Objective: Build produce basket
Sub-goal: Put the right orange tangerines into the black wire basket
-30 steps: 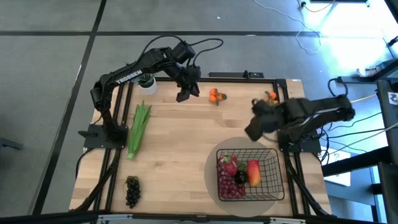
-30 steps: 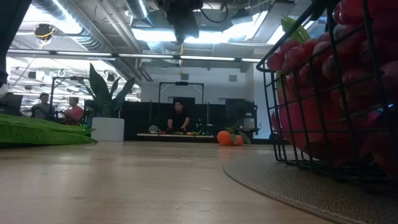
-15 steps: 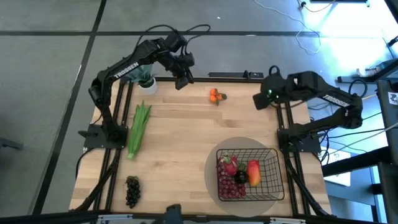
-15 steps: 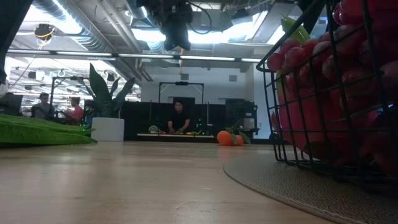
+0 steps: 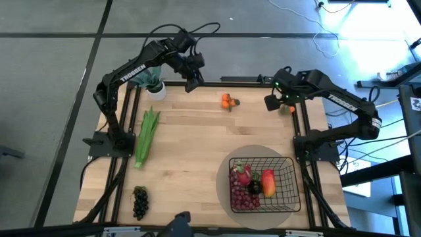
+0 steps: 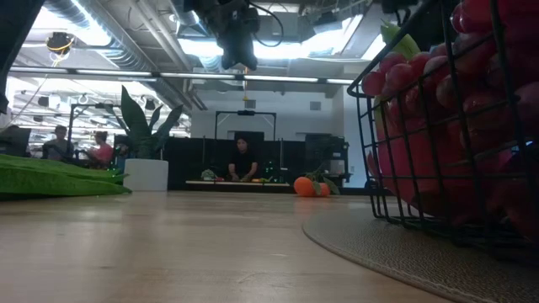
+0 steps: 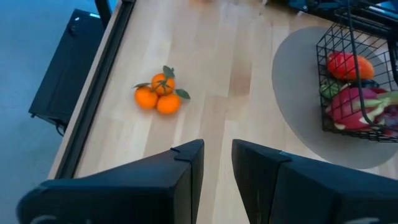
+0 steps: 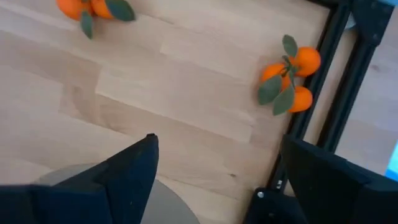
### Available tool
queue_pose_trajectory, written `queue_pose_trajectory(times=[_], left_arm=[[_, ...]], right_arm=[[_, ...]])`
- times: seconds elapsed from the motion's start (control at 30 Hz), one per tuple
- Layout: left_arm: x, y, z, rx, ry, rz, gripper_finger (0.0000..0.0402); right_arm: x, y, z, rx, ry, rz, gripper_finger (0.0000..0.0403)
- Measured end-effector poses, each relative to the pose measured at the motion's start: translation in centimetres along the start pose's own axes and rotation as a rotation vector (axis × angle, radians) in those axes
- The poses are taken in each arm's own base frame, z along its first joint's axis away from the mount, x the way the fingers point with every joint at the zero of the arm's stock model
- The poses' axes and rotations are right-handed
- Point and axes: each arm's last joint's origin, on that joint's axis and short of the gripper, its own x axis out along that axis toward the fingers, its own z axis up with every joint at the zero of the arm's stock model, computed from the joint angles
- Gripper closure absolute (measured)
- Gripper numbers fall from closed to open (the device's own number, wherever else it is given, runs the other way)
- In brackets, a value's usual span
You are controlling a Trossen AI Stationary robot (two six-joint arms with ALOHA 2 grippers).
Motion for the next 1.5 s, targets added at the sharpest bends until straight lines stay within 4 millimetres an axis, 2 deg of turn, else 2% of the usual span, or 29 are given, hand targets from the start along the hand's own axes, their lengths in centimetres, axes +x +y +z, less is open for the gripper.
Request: queue_pose_trajectory(times=[0.27, 0.53, 0.77, 1.13, 1.5], left_arm=[[0.0, 0.1, 0.4, -0.011, -0.039, 0.009, 0.0331], [0.0, 0.1, 0.5, -0.007, -0.050, 0.012, 0.0331], [0.0, 0.1, 0.5, -0.008, -0.050, 0.012, 0.0331], [0.0, 0.1, 0.6, -0.006, -0.053, 0.013, 0.0331], [0.0, 0.1, 0.6, -0.006, -0.054, 0.014, 0.0331]], right_arm=[[3.2, -1.2, 1.3, 0.066, -0.013, -0.183, 0.0083], [8.9, -1.6, 3.0, 0.032, 0.025, -0.227, 0.0083], [13.2, -2.4, 3.6, 0.012, 0.081, -0.366, 0.0083], [16.8, -3.0, 5.1, -0.016, 0.133, -0.413, 0.0089], [19.2, -4.0, 5.7, -0.044, 0.223, -0.457, 0.0152]])
